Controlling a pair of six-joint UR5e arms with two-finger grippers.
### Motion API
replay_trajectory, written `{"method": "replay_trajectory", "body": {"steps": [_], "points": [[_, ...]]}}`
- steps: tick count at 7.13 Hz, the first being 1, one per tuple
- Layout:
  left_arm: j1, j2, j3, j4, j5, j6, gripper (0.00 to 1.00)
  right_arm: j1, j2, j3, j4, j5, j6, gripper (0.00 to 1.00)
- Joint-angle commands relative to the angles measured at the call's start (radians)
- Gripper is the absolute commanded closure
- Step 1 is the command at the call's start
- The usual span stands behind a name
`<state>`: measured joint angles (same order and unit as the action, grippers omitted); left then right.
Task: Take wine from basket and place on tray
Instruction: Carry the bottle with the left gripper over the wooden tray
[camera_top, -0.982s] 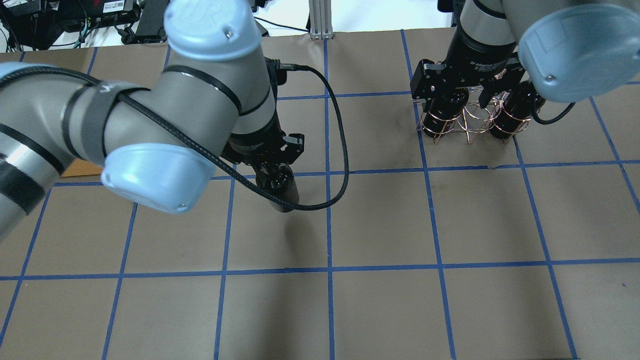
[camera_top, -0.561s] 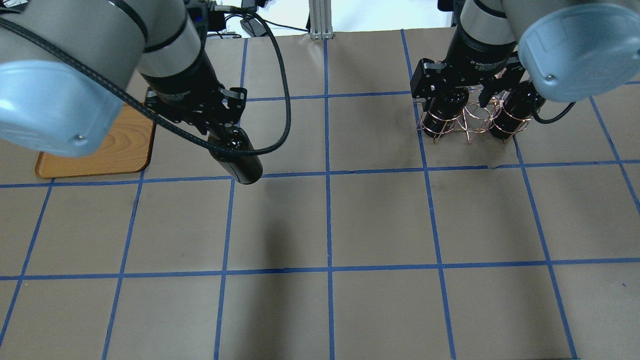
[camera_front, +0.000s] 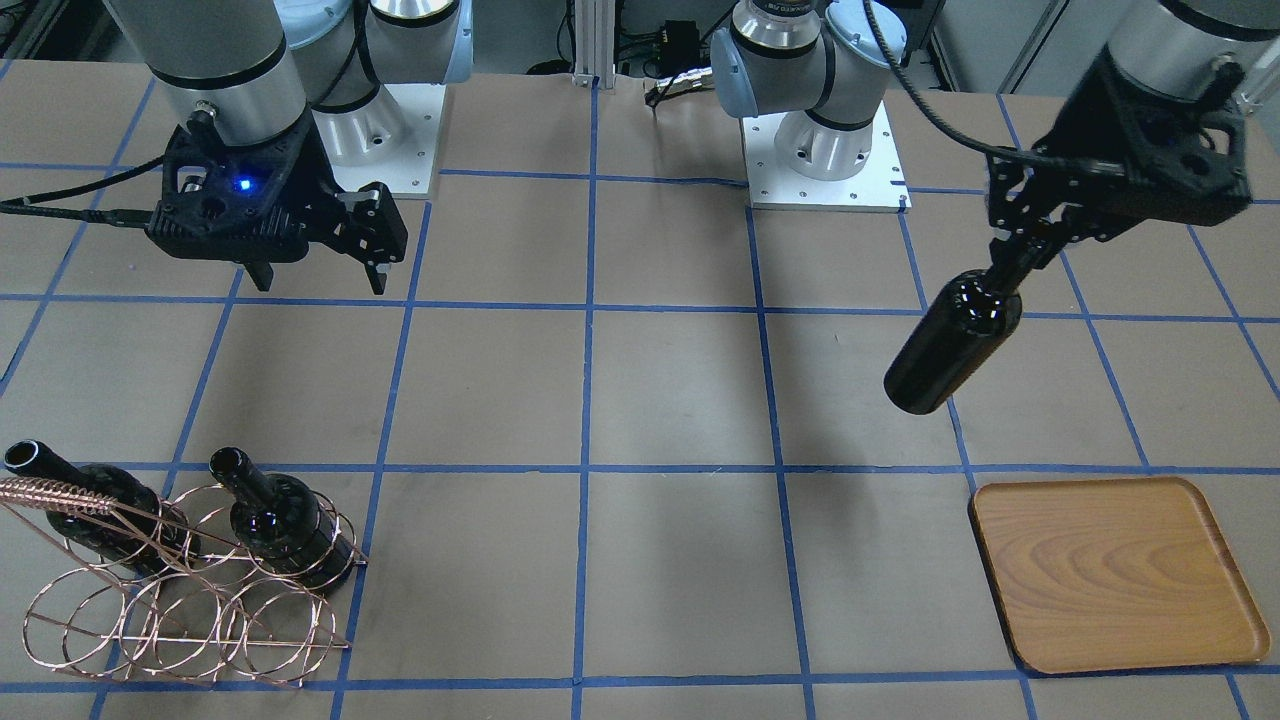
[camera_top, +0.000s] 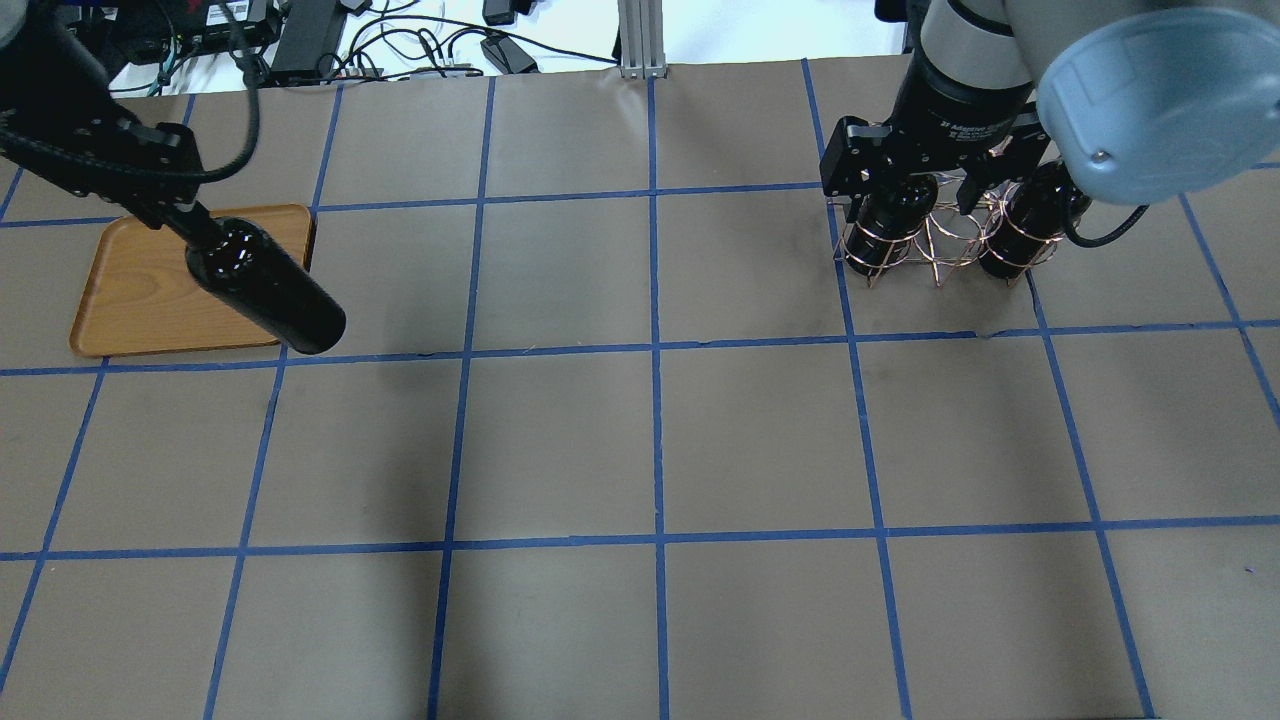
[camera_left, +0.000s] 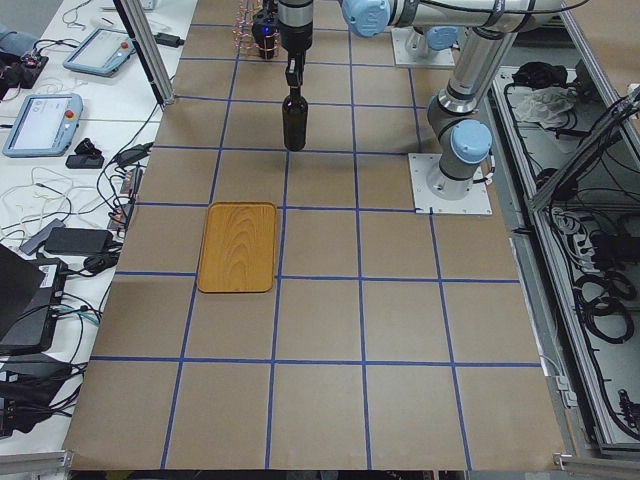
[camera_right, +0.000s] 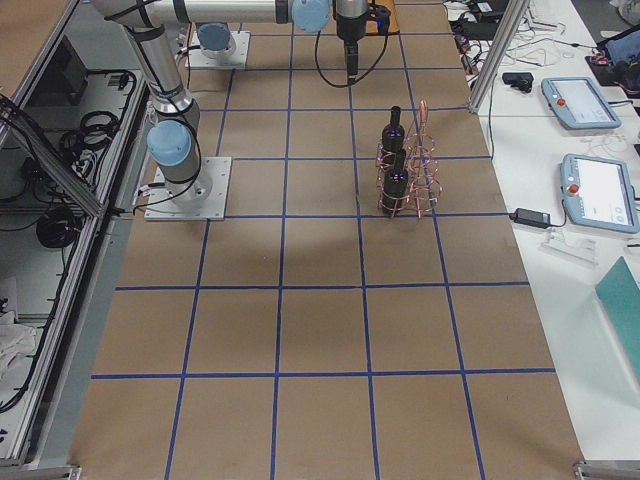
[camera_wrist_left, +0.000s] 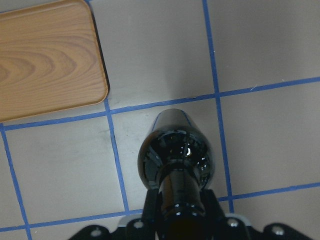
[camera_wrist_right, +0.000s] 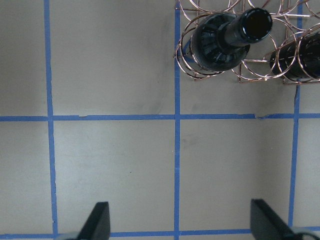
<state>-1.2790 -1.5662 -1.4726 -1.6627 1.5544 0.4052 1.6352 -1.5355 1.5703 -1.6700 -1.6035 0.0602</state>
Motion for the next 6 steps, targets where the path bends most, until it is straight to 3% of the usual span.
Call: {"method": "replay_trajectory", "body": {"steps": [1, 2, 6], "points": [[0.090, -0.104, 0.085, 0.047, -0.011, 0.029, 1.00, 0.000, -0.003, -0.001, 0.004, 0.016, 0.001, 0.00], [0.107, -0.170, 0.139, 0.070, 0.059, 0.030, 1.00, 0.000, -0.002, -0.001, 0.004, 0.013, 0.001, 0.00], [0.219, -0.354, 0.184, 0.257, 0.065, 0.106, 1.00, 0.000, -0.003, -0.001, 0.009, -0.003, -0.010, 0.00]]}}
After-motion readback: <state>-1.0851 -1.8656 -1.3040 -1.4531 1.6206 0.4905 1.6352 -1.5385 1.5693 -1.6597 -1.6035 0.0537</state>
